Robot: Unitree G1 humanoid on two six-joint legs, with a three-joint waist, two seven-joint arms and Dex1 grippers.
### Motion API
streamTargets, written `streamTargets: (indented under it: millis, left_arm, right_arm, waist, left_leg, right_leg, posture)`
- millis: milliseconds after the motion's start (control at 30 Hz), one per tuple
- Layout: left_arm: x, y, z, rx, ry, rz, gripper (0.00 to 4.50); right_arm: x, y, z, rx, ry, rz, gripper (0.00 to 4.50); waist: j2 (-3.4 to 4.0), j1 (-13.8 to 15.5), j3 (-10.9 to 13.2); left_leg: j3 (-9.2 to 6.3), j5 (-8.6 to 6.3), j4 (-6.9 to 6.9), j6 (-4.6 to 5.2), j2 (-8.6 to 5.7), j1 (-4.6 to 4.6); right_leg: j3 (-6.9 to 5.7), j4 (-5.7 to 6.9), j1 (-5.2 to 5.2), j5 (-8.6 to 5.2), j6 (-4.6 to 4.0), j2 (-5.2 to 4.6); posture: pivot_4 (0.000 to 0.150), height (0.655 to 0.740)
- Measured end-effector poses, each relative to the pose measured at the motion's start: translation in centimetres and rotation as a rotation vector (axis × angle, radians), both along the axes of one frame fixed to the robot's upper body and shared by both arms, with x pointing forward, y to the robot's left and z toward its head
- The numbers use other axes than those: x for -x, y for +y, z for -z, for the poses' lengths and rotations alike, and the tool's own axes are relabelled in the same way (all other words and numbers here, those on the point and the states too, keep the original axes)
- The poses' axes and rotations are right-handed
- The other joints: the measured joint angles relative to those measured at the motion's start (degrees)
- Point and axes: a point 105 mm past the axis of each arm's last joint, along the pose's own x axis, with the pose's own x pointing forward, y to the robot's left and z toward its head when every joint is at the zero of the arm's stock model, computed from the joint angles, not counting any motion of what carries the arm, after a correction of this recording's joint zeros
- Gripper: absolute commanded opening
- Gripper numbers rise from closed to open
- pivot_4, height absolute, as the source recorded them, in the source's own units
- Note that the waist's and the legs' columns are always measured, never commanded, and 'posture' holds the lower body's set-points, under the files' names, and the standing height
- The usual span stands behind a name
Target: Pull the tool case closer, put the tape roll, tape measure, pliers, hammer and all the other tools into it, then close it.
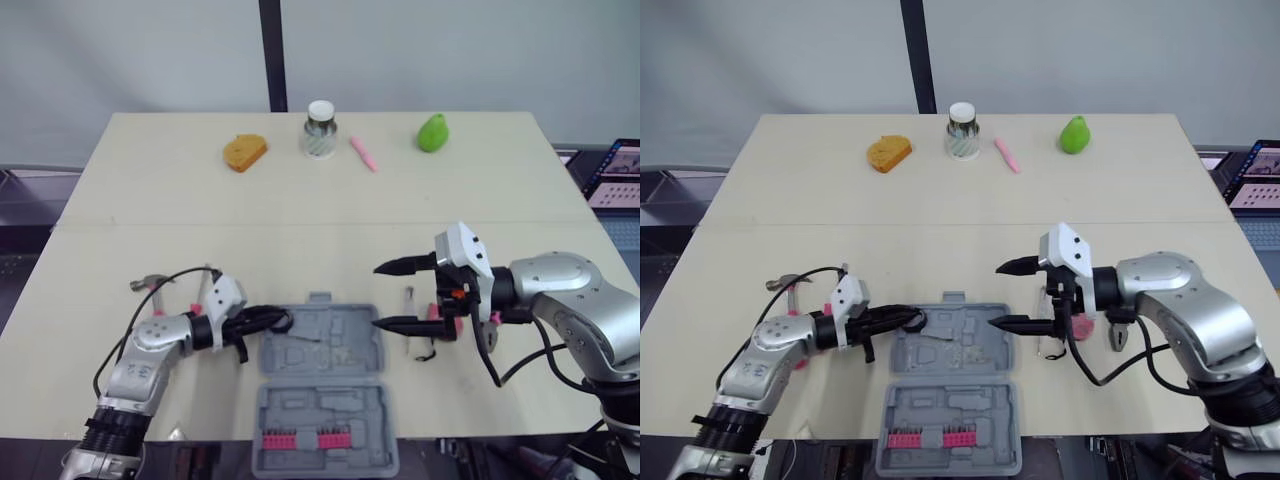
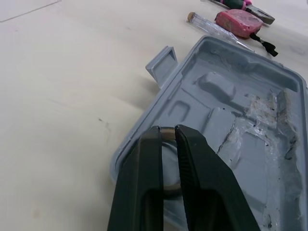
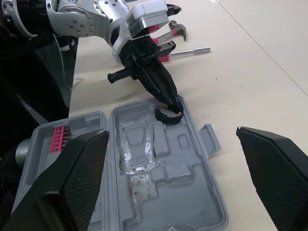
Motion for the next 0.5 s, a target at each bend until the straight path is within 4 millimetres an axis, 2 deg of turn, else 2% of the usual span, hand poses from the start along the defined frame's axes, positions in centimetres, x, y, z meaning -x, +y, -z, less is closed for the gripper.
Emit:
streamTargets:
  millis: [267, 500]
  left_arm:
    - [0.2, -1.2, 0.2, 0.018, 0.006, 0.028, 0.57]
    - [0.2, -1.3, 0.6, -0.01, 0.0, 0.036, 0.57]
  right_arm:
    - [0.0, 0.1, 0.0, -0.005, 0.0, 0.001, 4.5]
    - [-0.1, 0.1, 0.0, -0.006, -0.001, 0.007, 4.5]
  waist:
    - [0.0, 0.02, 0.0]
    - [0.0, 0.03, 0.0]
  left_leg:
    - [0.0, 0.0, 0.0, 0.0, 0.0, 0.0]
    - [0.01, 0.0, 0.0, 0.0, 0.0, 0.0]
  right_leg:
    - [0.0, 0.0, 0.0, 0.0, 0.0, 0.0]
    - [0.0, -0.01, 0.0, 0.0, 0.0, 0.0]
  posture:
    - [0.15, 0.74]
    - [0.15, 0.74]
